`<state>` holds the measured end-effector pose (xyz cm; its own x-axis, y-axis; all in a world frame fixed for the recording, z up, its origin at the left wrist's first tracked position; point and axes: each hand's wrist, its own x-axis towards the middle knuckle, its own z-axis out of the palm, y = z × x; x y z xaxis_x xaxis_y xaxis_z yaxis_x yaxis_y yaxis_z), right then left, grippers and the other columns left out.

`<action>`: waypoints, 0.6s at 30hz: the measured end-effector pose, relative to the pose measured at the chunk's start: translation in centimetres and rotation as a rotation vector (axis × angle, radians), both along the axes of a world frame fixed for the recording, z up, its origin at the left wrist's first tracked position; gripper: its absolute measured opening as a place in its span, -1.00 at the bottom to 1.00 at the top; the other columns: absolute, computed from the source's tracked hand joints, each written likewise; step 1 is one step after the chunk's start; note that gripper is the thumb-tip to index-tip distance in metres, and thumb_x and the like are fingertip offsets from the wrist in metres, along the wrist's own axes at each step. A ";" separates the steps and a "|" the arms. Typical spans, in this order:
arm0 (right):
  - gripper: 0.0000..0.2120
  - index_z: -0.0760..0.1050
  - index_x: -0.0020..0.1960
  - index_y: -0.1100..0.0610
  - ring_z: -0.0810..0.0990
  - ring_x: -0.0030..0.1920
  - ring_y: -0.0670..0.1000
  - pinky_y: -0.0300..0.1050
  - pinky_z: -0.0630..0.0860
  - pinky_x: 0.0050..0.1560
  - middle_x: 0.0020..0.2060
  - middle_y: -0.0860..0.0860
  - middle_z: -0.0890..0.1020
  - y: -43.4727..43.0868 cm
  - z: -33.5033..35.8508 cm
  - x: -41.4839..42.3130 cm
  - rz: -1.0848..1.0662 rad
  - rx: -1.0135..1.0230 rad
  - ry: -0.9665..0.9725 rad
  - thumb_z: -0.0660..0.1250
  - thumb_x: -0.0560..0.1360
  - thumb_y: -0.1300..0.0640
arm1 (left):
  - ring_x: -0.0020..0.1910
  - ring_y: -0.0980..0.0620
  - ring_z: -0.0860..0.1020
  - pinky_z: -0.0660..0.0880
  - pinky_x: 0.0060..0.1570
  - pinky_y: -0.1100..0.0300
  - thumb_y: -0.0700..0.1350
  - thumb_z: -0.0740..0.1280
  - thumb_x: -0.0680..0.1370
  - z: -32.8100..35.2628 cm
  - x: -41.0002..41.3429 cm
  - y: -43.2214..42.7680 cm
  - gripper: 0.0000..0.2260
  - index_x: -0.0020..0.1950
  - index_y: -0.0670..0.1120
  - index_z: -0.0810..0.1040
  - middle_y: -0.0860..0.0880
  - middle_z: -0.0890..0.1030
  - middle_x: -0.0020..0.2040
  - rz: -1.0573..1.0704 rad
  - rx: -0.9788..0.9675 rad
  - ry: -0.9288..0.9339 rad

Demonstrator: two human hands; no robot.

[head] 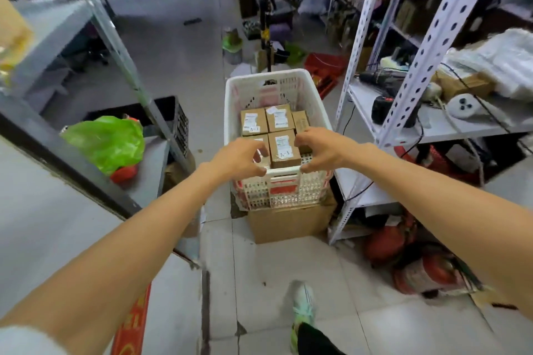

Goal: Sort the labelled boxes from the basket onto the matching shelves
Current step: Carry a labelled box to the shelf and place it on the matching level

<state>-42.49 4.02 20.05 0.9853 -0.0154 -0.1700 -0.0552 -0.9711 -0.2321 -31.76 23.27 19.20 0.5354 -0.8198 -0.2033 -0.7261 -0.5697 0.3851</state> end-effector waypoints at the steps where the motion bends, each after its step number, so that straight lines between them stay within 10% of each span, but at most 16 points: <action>1: -0.44 0.41 0.31 0.18 0.45 0.21 0.08 -0.07 0.44 0.19 0.24 0.09 0.49 -0.8 -0.1 0.9 0.001 0.000 0.004 0.47 0.41 -0.01 | -0.03 0.03 0.57 0.56 0.04 0.00 -0.03 0.46 0.46 -0.2 1.0 -0.7 -0.66 0.20 -0.04 0.53 0.01 0.61 0.05 0.001 0.013 0.005; 18: -0.41 0.39 0.34 0.14 0.46 0.24 0.05 0.04 0.47 0.23 0.27 0.06 0.49 -10.0 -5.4 20.1 0.032 0.082 0.173 0.48 0.40 -0.04 | -0.01 0.01 0.59 0.55 0.06 0.04 -0.07 0.44 0.47 -6.3 19.4 -8.8 -0.68 0.20 -0.07 0.53 -0.02 0.62 0.07 0.112 0.122 0.148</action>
